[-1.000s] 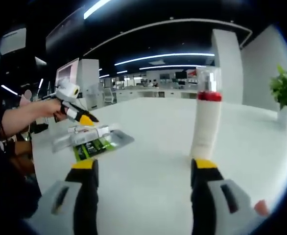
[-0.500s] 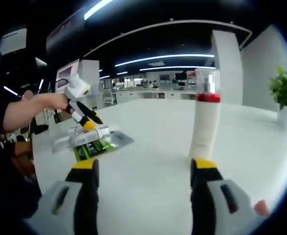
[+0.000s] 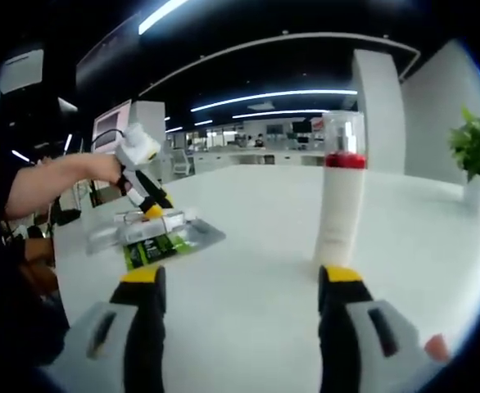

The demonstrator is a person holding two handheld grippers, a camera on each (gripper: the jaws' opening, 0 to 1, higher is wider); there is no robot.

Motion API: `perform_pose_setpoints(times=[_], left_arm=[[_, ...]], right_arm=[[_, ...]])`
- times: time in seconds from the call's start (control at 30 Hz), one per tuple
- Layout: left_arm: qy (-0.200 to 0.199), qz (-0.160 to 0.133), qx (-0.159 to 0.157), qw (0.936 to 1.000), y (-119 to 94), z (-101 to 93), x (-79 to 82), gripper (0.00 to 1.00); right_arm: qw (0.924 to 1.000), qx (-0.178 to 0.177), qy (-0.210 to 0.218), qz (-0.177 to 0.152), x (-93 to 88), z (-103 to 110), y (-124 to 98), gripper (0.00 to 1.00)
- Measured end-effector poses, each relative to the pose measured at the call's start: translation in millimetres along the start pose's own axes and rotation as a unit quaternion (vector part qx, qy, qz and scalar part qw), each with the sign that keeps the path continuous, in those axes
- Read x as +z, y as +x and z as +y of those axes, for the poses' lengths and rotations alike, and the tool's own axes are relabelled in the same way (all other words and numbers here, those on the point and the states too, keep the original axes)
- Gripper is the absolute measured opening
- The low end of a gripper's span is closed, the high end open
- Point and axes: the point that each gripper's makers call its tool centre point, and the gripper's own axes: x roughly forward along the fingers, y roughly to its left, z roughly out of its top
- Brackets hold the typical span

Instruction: Arrange the skincare products in the storage area until every visible bottle or jar stands upright without overlapping.

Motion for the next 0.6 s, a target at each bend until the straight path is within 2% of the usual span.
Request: perform_pose_setpoints(times=[0.2, 0.5, 0.6], left_arm=[[0.015, -0.015, 0.022, 0.9995, -5.6, 3.3, 1.5, 0.35], [0.010, -0.062, 0.030, 0.9976, -24.6, 7.8, 10.9, 0.35], [0.013, -0.066, 0.027, 0.9974, -26.7, 7.8, 10.9, 0.35]], right_arm=[[1.0000, 0.000, 0.000, -0.003, 2.1, -1.3, 0.6, 0.77], [1.0000, 0.006, -0.006, 0.002, 3.0, 4.0, 5.2, 0.77], [0.9999, 0.008, -0.007, 0.002, 4.0, 5.9, 6.5, 0.77]])
